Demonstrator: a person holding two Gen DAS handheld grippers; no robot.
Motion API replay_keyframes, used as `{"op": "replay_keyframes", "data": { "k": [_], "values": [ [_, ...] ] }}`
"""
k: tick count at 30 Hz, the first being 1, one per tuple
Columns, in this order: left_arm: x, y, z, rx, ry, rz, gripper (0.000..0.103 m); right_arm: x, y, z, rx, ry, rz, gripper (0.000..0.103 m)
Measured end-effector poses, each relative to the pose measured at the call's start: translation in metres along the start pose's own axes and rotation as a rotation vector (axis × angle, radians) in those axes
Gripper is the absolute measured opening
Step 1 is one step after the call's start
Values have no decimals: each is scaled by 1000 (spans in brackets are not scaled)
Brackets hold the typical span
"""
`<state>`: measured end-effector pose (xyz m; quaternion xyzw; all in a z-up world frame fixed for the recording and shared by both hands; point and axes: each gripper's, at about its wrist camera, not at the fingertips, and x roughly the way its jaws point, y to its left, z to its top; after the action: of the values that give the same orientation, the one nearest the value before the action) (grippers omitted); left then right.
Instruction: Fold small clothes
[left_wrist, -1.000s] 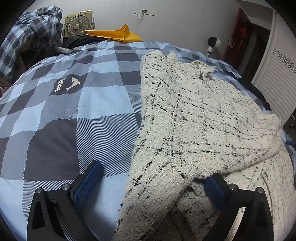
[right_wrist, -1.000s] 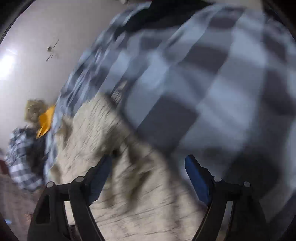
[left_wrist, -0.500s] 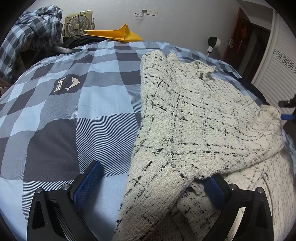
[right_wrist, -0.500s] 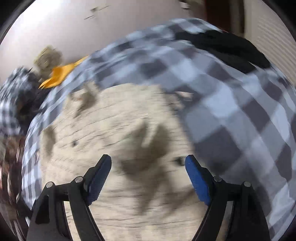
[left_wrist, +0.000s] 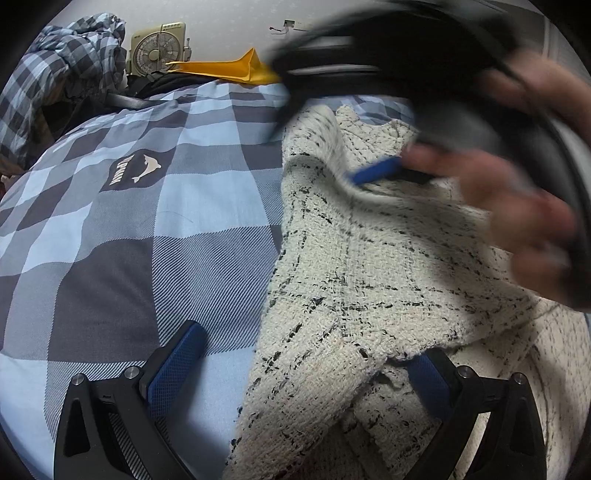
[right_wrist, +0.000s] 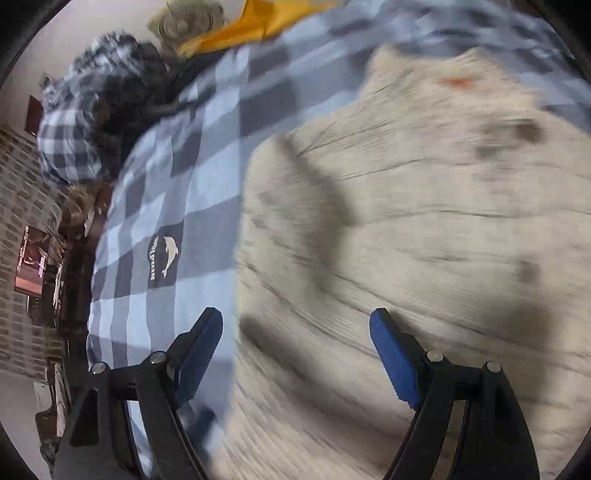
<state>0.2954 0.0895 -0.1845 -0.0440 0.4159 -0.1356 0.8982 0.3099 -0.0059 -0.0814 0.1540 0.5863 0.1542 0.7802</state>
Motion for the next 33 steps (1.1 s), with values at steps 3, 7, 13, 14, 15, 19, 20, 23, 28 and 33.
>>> {"op": "replay_keyframes", "data": {
  "k": [3,7,13,14,15,19,20,23,28,33],
  "values": [
    [1,2,0,-11,0,-9,103,20,28,14,10,-33,2,82],
    [1,4,0,-20,-1,-20,103,19,47,23,36,-47,161,82],
    [-1,9,1,-37,1,-50,103,-77,2,-14,73,-228,199,82],
    [-3,10,1,-42,5,-61,103,-100,-11,-27,58,-253,157,82],
    [-5,11,2,-42,11,-67,103,-133,-36,-50,45,-299,84,82],
    [-19,3,4,-6,75,-29,103,-216,-114,-101,-5,-406,-169,82],
    [-23,-1,8,3,112,-10,103,-235,-136,-113,-7,-421,-237,82],
    [-47,-16,16,-6,167,-8,103,-265,-200,-132,-7,-380,-457,83],
    [-119,-42,26,-73,204,-24,103,-268,-281,-118,163,-267,-376,83],
    [-205,-69,17,-147,96,-73,103,-232,-263,-77,229,-229,-175,83]
  ]
}}
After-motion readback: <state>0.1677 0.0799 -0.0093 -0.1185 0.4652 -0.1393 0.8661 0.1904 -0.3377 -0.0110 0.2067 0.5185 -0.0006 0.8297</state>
